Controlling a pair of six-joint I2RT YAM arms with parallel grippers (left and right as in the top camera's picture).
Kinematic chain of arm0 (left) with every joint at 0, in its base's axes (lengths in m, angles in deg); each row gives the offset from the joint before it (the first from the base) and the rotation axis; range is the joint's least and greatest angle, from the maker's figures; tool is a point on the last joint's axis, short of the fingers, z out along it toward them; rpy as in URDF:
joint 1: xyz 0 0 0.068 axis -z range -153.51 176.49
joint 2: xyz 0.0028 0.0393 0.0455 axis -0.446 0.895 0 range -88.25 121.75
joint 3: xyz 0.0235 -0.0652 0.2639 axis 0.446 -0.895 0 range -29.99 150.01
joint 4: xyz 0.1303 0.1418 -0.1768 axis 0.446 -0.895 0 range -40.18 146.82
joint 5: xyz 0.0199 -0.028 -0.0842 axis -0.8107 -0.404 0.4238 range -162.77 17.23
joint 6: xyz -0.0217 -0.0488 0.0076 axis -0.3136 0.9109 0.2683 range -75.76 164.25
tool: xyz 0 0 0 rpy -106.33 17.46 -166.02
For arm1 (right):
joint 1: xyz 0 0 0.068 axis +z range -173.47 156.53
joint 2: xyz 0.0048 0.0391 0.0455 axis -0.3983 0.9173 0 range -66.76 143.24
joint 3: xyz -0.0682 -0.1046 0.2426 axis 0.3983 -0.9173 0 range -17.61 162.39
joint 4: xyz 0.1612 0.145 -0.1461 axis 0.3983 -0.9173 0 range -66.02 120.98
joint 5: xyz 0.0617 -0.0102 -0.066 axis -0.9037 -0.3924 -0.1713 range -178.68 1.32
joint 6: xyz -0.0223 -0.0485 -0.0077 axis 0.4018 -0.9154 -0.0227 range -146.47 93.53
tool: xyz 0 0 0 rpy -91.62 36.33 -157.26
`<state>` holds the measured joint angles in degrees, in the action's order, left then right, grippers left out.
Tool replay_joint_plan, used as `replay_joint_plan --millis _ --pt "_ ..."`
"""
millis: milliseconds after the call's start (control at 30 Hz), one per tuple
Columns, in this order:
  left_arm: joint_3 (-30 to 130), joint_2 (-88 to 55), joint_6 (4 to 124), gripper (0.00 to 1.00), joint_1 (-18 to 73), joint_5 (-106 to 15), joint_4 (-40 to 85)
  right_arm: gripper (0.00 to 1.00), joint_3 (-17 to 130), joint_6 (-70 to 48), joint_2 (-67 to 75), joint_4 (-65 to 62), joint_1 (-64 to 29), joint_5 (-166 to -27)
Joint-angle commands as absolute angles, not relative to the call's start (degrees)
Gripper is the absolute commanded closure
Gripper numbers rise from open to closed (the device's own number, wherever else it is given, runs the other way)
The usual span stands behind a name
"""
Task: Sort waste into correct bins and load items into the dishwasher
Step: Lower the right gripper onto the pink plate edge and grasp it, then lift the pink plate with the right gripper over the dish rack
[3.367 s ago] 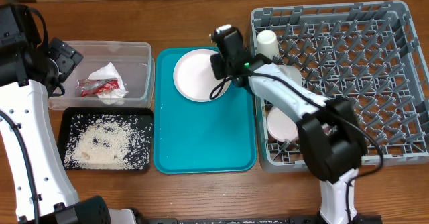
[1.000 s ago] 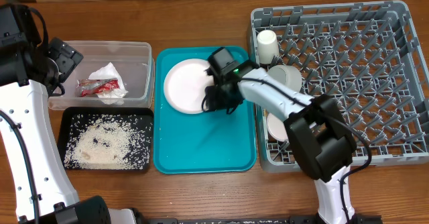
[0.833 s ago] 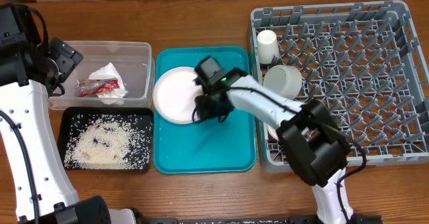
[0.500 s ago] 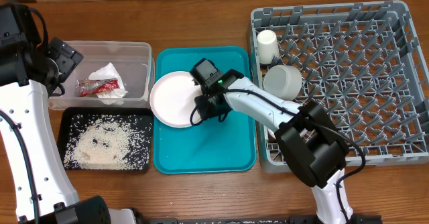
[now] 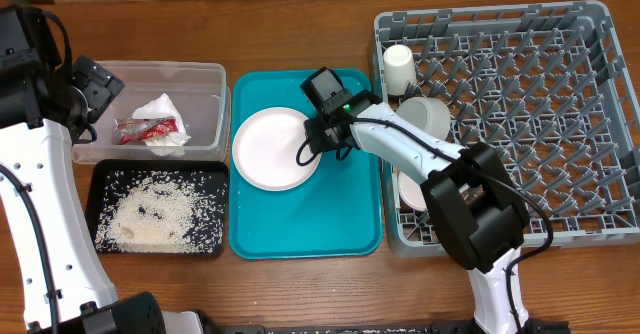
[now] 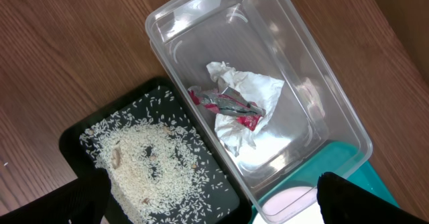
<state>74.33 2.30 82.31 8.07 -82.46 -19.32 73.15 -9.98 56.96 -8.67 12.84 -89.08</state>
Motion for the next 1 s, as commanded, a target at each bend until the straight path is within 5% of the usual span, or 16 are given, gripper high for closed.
replay_joint_plan --millis 0,200,367,967 --pt "74.7 2.4 83.5 0.00 7.8 -83.3 -19.3 0.57 73.2 -10.1 56.9 -8.3 13.6 -88.3" --pt "74.7 2.4 83.5 0.00 7.8 -83.3 -19.4 0.58 71.9 -10.1 56.9 -8.9 13.7 -88.3" --pt "74.7 2.4 83.5 0.00 7.8 -83.3 -19.3 0.78 71.9 -10.1 56.9 -9.2 13.7 -88.3" --pt "74.7 2.4 83.5 0.00 7.8 -83.3 -19.4 0.96 71.9 -10.0 56.9 -10.9 13.7 -88.7"
